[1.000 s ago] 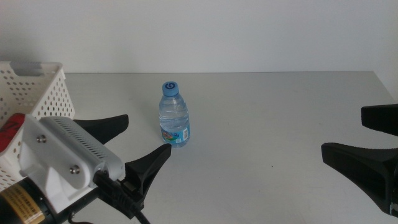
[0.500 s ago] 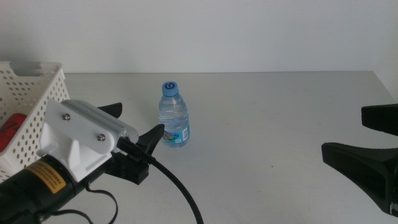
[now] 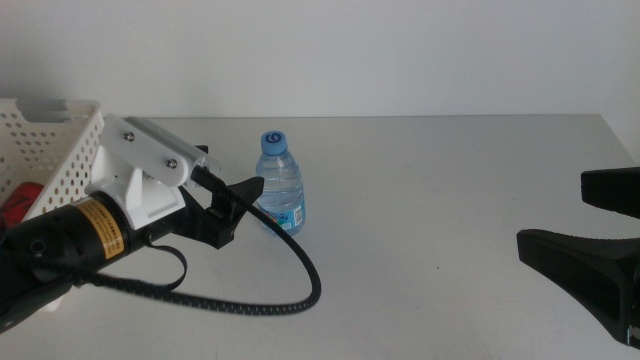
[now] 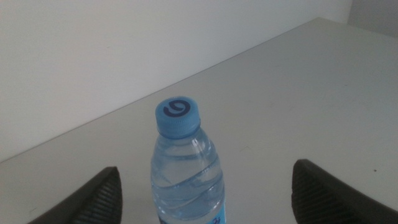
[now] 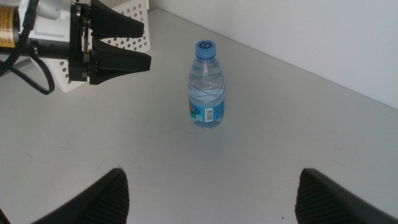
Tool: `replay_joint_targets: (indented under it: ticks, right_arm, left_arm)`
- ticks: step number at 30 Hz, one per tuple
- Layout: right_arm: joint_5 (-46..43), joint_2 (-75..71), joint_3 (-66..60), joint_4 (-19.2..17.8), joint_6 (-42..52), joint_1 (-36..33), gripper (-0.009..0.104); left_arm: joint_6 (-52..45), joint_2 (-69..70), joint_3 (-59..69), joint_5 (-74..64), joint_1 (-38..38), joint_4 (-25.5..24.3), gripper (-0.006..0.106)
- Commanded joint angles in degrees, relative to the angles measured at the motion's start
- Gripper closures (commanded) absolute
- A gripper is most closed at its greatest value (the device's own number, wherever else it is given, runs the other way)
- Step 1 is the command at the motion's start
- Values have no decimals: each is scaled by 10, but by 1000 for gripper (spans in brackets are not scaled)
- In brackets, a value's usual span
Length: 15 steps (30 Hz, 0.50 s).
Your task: Use arms to grab the bottles and put them into the dustbin to the left of the table.
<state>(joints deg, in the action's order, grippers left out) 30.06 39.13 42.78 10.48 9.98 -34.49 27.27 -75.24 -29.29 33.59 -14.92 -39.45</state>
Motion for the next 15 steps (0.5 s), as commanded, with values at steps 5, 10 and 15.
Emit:
replay_joint_targets:
  ticks: [5,10,15]
  right_arm:
    - [-39,0,14,1,2,0,23]
    - [-39,0,14,1,2,0,23]
    - [-39,0,14,1,2,0,23]
  left_arm:
    - [74,-74,-75,95,30,-59,7]
    - [74,-126,-120,95,30,-59,7]
    - [72,-168,-151,96,30,-45,7]
